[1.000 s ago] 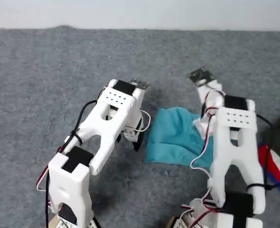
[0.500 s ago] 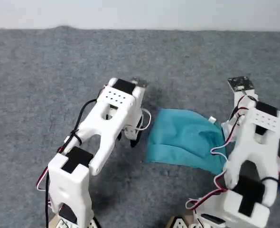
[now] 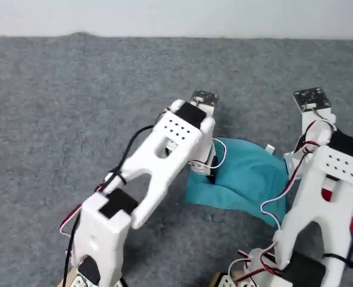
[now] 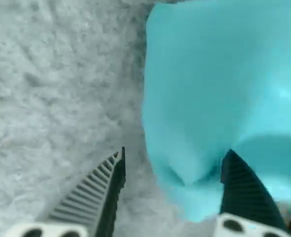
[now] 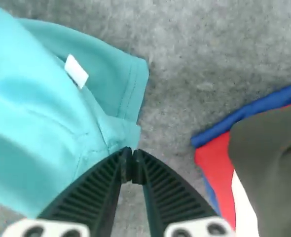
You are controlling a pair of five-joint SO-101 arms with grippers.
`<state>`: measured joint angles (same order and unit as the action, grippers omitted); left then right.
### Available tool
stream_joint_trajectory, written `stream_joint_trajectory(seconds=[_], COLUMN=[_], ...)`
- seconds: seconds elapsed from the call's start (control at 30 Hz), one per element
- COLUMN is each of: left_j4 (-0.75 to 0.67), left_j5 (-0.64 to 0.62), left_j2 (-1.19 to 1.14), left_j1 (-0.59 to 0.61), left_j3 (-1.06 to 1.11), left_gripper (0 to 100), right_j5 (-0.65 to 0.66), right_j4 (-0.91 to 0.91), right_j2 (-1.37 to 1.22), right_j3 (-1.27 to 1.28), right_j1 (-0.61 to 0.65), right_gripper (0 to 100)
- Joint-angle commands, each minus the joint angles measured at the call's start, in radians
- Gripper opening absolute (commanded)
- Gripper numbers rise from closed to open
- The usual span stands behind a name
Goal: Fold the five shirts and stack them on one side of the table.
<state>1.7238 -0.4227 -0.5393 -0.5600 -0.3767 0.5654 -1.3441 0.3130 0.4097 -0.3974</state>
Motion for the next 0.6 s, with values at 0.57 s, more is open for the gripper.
stream_joint_trajectory(seconds=[0.57], left_j4=[0.034], left_j5=[0.118], left_j2=[-0.224], left_j1=[0.19], left_j3=[-0.213], left_gripper=[3], right_j5=[-0.058], right_j4=[-0.17], right_j2=[0.031], right_j3=[-0.041], right_j1=[0.122], right_gripper=[10.3])
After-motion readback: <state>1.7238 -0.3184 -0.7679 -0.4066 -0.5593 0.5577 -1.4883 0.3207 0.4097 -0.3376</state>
